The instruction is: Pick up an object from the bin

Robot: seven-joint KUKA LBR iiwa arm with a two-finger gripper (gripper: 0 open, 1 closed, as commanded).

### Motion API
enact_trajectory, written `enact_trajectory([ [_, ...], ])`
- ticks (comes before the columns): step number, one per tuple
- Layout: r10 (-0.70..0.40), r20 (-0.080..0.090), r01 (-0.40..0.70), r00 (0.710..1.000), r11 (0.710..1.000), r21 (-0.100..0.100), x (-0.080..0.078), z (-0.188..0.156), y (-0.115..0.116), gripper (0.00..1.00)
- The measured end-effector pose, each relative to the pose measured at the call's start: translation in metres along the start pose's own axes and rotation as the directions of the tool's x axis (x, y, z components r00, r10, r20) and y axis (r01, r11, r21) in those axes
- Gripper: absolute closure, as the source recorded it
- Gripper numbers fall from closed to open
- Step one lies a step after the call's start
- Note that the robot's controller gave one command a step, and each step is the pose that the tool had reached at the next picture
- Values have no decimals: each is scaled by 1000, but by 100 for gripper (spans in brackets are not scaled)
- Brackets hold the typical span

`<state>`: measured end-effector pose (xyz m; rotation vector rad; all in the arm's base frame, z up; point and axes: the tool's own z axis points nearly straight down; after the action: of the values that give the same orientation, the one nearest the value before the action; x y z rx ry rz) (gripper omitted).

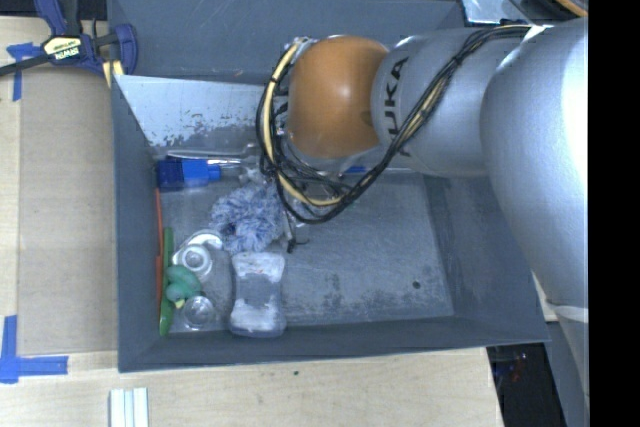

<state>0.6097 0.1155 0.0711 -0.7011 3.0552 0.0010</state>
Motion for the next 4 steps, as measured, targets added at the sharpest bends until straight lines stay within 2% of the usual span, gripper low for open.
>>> enact_trajectory([
  [1,-47,6,47,999,999,1,-8,0,19,0],
  [2,-5,3,5,1000,1000,1,-2,-1,1,0],
  [3,-39,8,39,999,999,0,-8,-1,17,100],
  [4,-38,8,38,999,999,0,-8,-1,17,100],
])
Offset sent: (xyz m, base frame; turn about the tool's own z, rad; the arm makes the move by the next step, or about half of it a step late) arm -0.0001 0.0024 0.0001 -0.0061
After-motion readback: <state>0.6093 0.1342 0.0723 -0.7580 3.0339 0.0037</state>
